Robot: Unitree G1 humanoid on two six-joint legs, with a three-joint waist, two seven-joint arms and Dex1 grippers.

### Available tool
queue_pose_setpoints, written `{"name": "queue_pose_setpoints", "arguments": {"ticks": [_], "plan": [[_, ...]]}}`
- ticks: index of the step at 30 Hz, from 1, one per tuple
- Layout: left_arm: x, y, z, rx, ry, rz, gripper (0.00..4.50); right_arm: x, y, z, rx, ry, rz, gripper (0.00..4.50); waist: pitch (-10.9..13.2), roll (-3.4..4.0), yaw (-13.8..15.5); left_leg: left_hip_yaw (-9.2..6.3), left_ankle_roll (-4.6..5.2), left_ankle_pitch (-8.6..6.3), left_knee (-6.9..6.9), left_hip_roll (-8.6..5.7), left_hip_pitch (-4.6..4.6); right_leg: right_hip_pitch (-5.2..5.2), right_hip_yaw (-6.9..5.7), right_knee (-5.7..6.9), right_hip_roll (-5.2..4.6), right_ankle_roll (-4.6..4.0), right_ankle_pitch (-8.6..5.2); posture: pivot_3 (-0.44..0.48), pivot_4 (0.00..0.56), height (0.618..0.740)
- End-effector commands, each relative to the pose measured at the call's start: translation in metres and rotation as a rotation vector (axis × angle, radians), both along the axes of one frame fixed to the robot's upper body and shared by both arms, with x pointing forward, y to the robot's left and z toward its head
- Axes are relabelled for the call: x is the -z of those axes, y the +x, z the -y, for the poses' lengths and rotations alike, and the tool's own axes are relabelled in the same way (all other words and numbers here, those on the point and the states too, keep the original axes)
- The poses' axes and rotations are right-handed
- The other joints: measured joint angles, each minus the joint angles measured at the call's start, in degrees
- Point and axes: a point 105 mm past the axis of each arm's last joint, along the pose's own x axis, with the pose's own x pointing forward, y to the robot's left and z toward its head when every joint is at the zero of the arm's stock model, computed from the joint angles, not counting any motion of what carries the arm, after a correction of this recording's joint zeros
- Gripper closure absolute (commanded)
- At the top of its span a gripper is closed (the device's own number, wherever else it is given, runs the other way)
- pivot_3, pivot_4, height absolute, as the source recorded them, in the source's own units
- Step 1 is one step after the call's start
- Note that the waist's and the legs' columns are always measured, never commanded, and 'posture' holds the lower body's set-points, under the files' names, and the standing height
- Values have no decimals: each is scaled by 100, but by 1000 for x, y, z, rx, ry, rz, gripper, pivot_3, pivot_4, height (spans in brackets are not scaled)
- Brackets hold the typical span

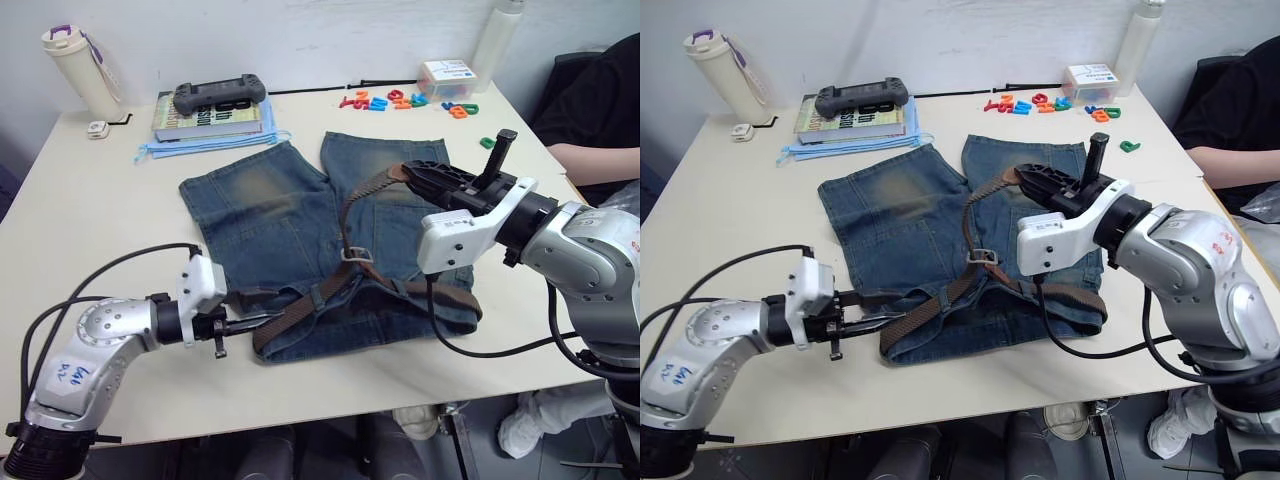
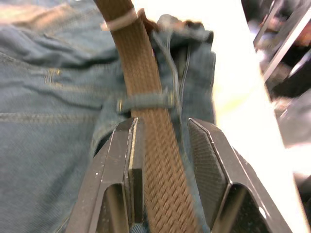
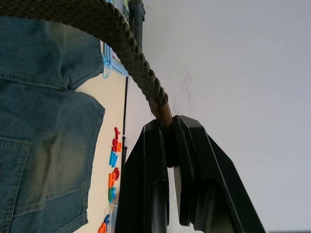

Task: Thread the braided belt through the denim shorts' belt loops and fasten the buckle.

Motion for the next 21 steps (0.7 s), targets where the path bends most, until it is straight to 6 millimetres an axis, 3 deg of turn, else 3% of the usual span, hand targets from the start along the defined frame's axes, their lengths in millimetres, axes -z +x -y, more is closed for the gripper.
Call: {"name": "queue_pose_setpoints", "arguments": {"ticks": [1,3,7,12,21], "plan": [[-29,12,17,-72,-92,84,2810,-1,-4,-10,-42,-30,18,4500,-1,0,-4,0,0,0,0,0,0,0,0,0,0,0,0,0,150,707],[-35,22,32,-141,-121,116,2810,5,-3,-15,-55,-48,-1,4500,3,-7,-9,1,0,0,1,-4,2,3,1,0,1,1,1,0,150,707],[-46,20,72,-169,-164,208,2810,13,1,-29,-76,-78,-36,4500,4,-10,-46,9,2,-1,1,-1,-3,-2,8,2,4,4,2,0,150,707],[-45,25,82,-268,-73,340,2810,15,4,-39,-79,-93,-48,4500,4,-10,-28,15,-5,1,-3,5,2,-9,14,3,13,3,2,0,150,707],[-49,42,73,-420,21,461,2810,17,6,-47,-85,-96,-49,4500,4,-10,-22,14,-4,1,-2,0,0,-8,13,1,10,3,2,0,150,707]]}}
